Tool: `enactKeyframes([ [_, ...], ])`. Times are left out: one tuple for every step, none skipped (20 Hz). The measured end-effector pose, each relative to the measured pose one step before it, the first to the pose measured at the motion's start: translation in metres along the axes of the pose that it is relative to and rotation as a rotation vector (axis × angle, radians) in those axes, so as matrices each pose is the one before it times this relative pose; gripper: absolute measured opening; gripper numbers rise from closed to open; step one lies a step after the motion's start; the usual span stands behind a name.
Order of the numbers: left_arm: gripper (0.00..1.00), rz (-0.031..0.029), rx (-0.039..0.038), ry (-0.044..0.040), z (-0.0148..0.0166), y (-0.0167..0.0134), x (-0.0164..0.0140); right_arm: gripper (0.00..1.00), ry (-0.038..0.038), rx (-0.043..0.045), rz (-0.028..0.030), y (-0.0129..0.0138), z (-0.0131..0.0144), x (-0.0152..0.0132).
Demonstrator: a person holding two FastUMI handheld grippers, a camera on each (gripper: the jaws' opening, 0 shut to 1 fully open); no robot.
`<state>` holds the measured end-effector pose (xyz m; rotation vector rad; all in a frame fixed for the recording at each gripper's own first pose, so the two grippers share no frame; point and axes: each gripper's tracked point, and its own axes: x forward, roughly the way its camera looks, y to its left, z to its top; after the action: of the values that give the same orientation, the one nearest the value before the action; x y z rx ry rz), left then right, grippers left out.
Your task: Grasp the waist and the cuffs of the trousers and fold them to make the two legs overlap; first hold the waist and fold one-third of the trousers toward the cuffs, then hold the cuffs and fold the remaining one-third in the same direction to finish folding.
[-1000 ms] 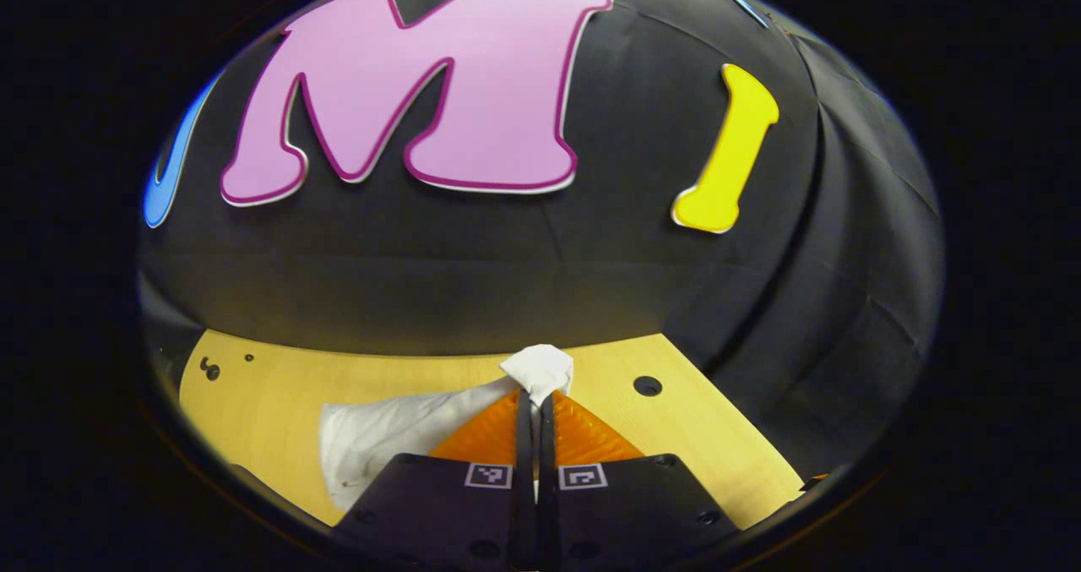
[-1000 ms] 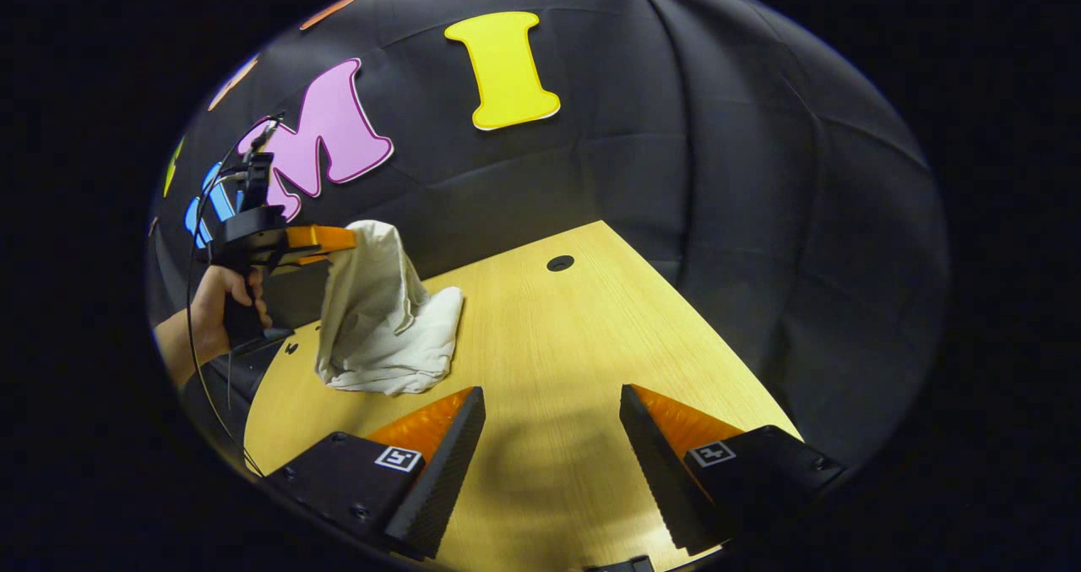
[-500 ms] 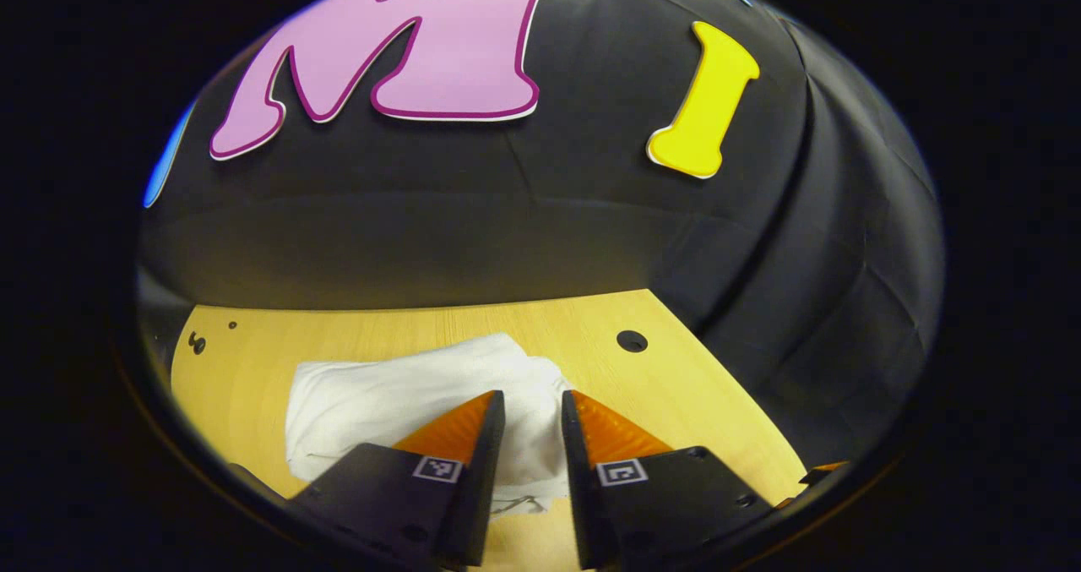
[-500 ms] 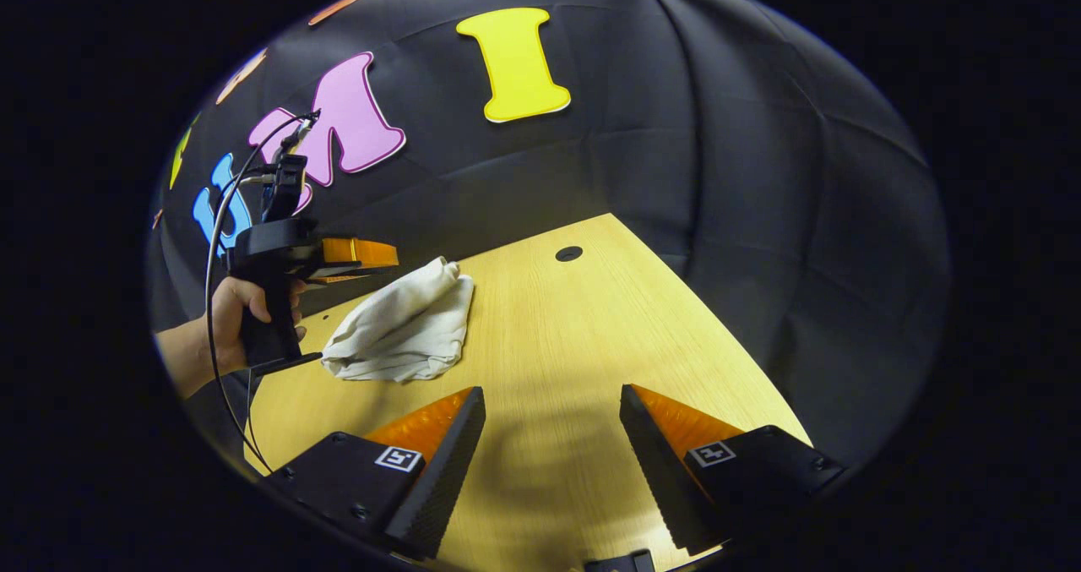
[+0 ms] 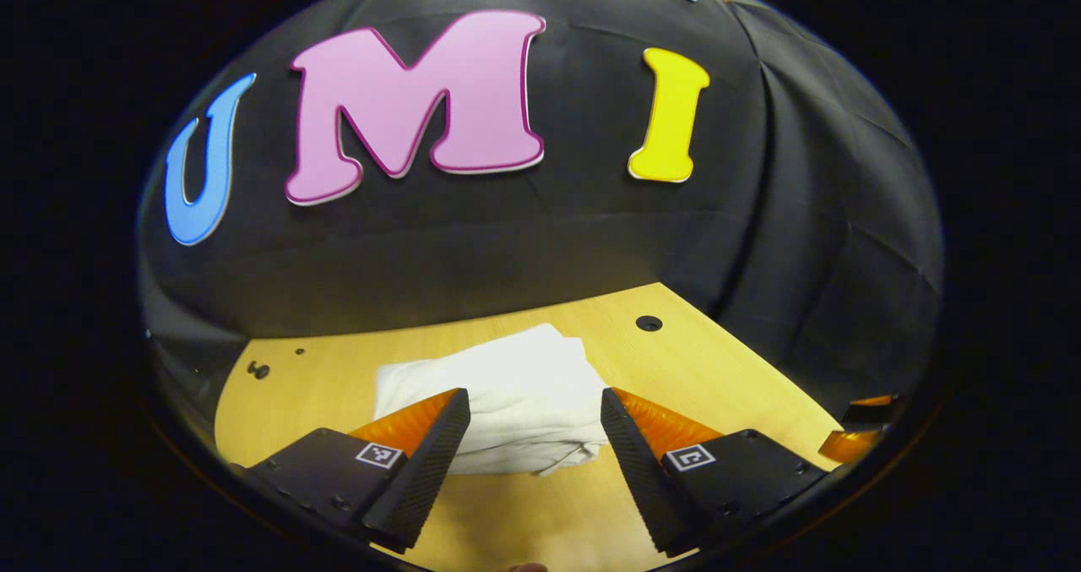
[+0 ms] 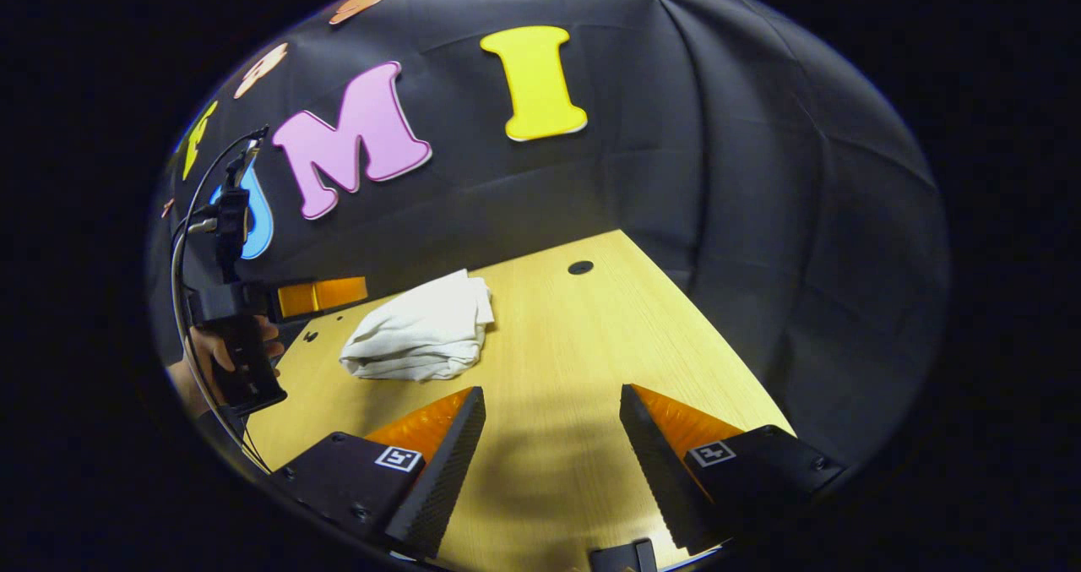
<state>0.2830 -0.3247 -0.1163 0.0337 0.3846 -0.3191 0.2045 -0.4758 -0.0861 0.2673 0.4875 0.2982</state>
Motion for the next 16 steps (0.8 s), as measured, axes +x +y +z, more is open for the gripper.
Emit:
enactKeyframes([
  [0.97, 0.01133, -0.00277, -0.01505, 0.00149, 0.00553, -0.01928, 0.98, -0.02137, -0.02411, 0.00543, 0.00407, 0.00577, -0.00882],
  [0.97, 0.01025, -0.01018, -0.00844, 0.00133, 0.00606, -0.02077, 0.98, -0.02586, -0.02429, 0.00468, 0.00531, 0.00753, -0.00877],
  [0.97, 0.00065, -0.01112, -0.02272, 0.00392, 0.00453, -0.02200, 0.98, -0.02447, -0.02518, 0.00417, 0.00579, 0.00696, -0.00883],
  [0.97, -0.00114, -0.00529, -0.03155, 0.00720, 0.00450, -0.02105, 0.98, -0.02086, -0.02638, 0.00347, 0.00648, 0.00673, -0.00890],
  [0.97, 0.00482, 0.00023, -0.02839, 0.00640, 0.00594, -0.01896, 0.98, -0.02366, -0.02776, 0.00460, 0.00735, 0.00697, -0.01058],
  [0.97, 0.00941, -0.00125, -0.01968, 0.00230, 0.00704, -0.01802, 0.98, -0.02366, -0.02764, 0.00147, 0.00768, 0.00733, -0.01141],
  [0.97, 0.00819, -0.00473, -0.01268, 0.00186, 0.00604, -0.01907, 0.98, -0.01896, -0.02246, 0.00360, 0.00819, 0.00618, -0.01214],
  [0.97, 0.01019, -0.01384, -0.01400, 0.00190, 0.00599, -0.01989, 0.98, -0.01615, -0.01376, 0.00040, 0.00769, 0.00535, -0.01286],
  [0.97, 0.00634, -0.02075, -0.01318, 0.00223, 0.00427, -0.01731, 0.98, -0.01379, -0.00827, 0.00518, 0.00982, 0.00394, -0.01123],
  [0.97, 0.00690, -0.02148, -0.01541, 0.00261, 0.00374, -0.01741, 0.98, -0.01159, -0.00953, 0.00418, 0.01042, 0.00300, -0.01203],
  [0.97, 0.01440, -0.01504, -0.01720, 0.00135, 0.00530, -0.01676, 0.98, -0.00732, -0.01130, -0.00077, 0.00850, 0.00196, -0.01290],
  [0.97, 0.01645, -0.00809, -0.01335, 0.00141, 0.00600, -0.01518, 0.98, -0.00389, -0.00401, -0.00202, 0.00783, 0.00020, -0.01219],
  [0.97, 0.01402, -0.00259, -0.01447, 0.00039, 0.00602, -0.01819, 0.98, -0.00258, 0.00713, 0.00255, 0.01021, 0.00001, -0.01305],
  [0.97, 0.02196, 0.00229, -0.01683, 0.00032, 0.00657, -0.01667, 0.98, 0.00073, 0.01172, 0.00484, 0.01087, -0.00107, -0.01340],
  [0.97, 0.02335, 0.00632, -0.02087, 0.00092, 0.00823, -0.01555, 0.98, -0.00128, 0.00464, 0.00418, 0.00919, -0.00214, -0.01133],
  [0.97, 0.01773, 0.01074, -0.01424, 0.00422, 0.00793, -0.00661, 0.98, -0.00526, -0.00389, 0.00040, 0.00685, -0.00136, -0.00927],
])
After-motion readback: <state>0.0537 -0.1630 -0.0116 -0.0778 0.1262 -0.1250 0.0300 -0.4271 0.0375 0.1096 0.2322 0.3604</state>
